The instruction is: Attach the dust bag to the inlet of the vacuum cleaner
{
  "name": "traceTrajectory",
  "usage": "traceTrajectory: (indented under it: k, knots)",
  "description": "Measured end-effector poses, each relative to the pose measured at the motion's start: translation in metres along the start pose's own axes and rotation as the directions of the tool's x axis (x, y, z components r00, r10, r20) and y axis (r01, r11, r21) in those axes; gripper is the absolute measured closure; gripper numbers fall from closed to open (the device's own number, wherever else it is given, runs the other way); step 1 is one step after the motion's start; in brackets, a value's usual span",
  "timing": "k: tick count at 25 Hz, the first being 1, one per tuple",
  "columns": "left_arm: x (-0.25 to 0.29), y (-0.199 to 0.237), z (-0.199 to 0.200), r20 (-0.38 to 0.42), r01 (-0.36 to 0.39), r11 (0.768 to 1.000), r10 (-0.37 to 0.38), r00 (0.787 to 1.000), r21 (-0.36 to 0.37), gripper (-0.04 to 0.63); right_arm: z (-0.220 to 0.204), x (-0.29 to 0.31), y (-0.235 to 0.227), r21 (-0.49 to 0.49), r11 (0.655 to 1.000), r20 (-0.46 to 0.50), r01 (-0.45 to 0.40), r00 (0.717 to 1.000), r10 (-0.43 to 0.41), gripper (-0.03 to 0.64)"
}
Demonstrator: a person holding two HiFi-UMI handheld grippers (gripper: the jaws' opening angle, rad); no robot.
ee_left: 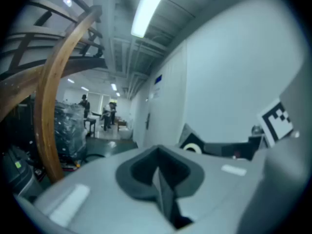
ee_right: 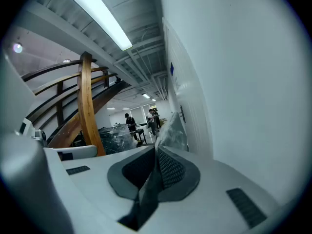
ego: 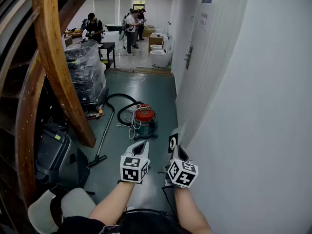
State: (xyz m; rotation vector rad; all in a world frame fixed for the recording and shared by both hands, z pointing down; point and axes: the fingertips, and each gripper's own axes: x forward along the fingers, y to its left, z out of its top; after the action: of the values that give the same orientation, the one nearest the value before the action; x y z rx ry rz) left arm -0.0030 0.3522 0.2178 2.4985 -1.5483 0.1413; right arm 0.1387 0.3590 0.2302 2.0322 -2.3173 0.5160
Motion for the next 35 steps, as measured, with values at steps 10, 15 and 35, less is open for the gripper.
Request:
traceTrajectory:
  k: [10, 15, 35]
  knots:
    - [0.010, 0.009, -0.004, -0.026, 0.007, 1.000, -0.007, 1.000, -0.009, 0.598, -0.006, 0.012, 0.003, 0.008, 1.000, -0.016, -0.003, 1.000, 0.003, 0.598]
    - [0.015, 0.020, -0.005, -0.034, 0.016, 1.000, -0.016, 0.999, -0.011, 0.598, -0.007, 0.021, 0.009, 0.018, 1.000, -0.012, 0.005, 1.000, -0.005, 0.598]
    - [0.012, 0.106, -0.019, -0.038, 0.062, 0.997, -0.064, 0.997, -0.051, 0.598, -0.030, 0.062, 0.074, 0.015, 0.998, -0.026, 0.054, 0.998, -0.054, 0.598]
